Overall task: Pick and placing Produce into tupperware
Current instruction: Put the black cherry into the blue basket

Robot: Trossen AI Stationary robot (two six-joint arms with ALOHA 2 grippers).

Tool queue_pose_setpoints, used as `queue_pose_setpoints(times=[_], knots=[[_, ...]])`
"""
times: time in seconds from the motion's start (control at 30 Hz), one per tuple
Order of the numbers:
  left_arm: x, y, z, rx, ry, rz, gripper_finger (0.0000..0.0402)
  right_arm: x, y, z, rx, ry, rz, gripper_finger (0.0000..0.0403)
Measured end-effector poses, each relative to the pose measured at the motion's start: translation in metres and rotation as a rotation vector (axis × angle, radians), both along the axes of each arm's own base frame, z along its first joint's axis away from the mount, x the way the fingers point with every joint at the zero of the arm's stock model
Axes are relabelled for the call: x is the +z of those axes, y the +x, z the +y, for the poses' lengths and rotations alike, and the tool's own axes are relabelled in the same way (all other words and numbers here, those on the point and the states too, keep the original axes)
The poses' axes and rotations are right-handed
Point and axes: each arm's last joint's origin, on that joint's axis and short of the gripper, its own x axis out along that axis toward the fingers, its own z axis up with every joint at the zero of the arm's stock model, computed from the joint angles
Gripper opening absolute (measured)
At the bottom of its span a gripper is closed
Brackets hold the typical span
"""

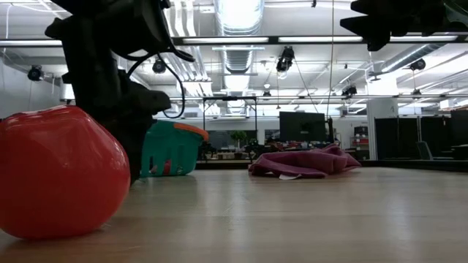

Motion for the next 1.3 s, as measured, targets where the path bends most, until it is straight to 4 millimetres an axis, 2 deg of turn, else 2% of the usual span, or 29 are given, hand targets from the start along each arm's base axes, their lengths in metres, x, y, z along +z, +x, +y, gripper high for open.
queue_pose_setpoints(times=[0.4, 0.87, 1.3], knots=[[-0.0001, 0.0007, 0.0028, -0.02, -0.003, 0.006, 0.0247, 0.0007, -0.0001, 0.0001, 0.003, -0.001, -0.002, 0.0247], [-0.0015, -0.0011, 0.0036, -0.044, 0.005, 0.025, 0.0157, 0.0007, -0.0001, 0.0001, 0.002, -0.001, -0.002, 0.0247], [-0.0017, -0.0017, 0.0042, -0.097, 0.021, 0.037, 0.0096, 0.0007, -0.0001, 0.0001, 0.001, -0.001, -0.002, 0.0247]])
